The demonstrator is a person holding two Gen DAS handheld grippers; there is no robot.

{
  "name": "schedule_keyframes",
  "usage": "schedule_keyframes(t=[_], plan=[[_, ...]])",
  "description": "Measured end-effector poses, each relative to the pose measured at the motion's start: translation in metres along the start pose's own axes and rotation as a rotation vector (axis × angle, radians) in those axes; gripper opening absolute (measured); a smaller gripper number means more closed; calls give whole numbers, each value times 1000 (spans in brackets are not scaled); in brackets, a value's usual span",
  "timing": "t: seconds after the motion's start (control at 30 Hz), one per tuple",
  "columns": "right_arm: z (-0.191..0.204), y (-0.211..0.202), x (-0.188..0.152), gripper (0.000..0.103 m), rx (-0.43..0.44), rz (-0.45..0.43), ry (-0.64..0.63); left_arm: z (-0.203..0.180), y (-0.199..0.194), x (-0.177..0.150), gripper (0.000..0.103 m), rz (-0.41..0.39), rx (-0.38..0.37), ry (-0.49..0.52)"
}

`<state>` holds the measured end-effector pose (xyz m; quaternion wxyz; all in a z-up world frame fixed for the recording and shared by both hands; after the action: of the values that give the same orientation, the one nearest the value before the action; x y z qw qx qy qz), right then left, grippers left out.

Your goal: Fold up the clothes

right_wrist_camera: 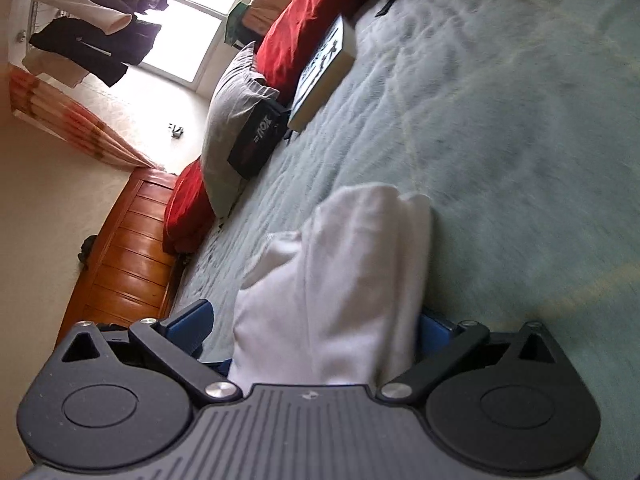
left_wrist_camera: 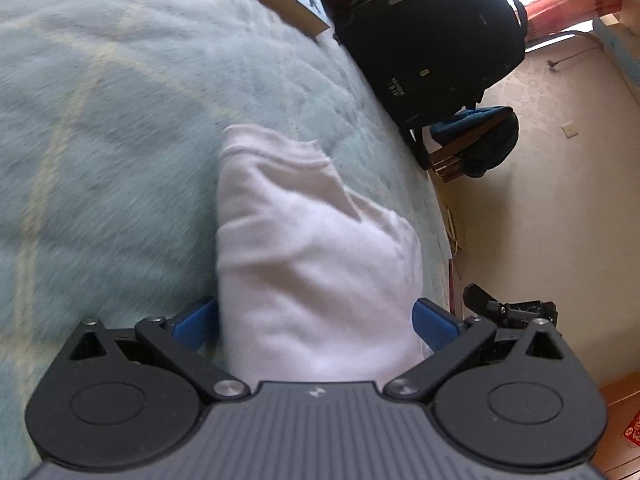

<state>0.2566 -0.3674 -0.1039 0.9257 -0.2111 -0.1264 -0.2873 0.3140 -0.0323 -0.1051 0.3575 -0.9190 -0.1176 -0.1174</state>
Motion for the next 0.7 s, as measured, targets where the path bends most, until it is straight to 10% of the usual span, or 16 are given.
schedule_keyframes(t=[0.7], plan=[[0, -6, -27, 103, 51, 69, 40, -4, 8, -14, 102, 12, -84, -66]])
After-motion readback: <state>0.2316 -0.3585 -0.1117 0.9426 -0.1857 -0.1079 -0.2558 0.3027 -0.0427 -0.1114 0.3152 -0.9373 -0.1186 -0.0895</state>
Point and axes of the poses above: each gripper's, at about its wrist camera, not at the fingertips, and y roughly the way its jaws point, z to its left, x to its top, the point moved 2 cm from there along y, roughly the way its jaws point, and after that the axes turned 6 degrees about x, right-handed, at the moved point
